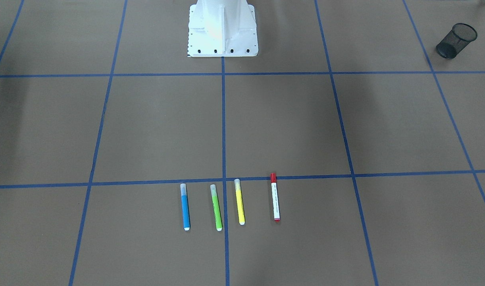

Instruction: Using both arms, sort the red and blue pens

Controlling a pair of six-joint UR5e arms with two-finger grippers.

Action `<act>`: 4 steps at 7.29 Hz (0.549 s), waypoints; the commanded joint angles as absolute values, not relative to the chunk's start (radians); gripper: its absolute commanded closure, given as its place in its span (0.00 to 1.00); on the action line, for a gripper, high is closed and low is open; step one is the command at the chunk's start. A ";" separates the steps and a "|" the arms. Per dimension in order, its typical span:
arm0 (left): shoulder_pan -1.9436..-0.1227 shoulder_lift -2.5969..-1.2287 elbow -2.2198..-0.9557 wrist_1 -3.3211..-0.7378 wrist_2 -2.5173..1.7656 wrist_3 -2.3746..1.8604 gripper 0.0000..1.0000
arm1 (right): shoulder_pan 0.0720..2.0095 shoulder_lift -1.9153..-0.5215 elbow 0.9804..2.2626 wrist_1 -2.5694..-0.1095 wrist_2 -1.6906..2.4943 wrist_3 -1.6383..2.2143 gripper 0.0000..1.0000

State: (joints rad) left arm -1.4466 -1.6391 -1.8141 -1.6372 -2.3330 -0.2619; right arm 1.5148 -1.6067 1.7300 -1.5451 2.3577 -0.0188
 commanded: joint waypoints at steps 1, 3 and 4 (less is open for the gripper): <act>-1.402 -1.731 -1.799 -1.647 -2.335 -0.290 0.00 | 1.494 -1.559 1.738 -1.540 2.365 -0.017 0.00; -1.300 -1.874 -1.683 -1.628 -2.329 -0.323 0.00 | 1.480 -1.543 1.741 -1.537 2.408 -0.017 0.00; -1.275 -1.996 -1.566 -1.602 -2.335 -0.442 0.00 | 1.473 -1.539 1.740 -1.536 2.405 -0.017 0.00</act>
State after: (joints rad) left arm -1.3192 -1.8671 -1.6832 -1.6282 -2.3320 -0.3423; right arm 1.4817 -1.5455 1.7392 -1.5380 2.3996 -0.0169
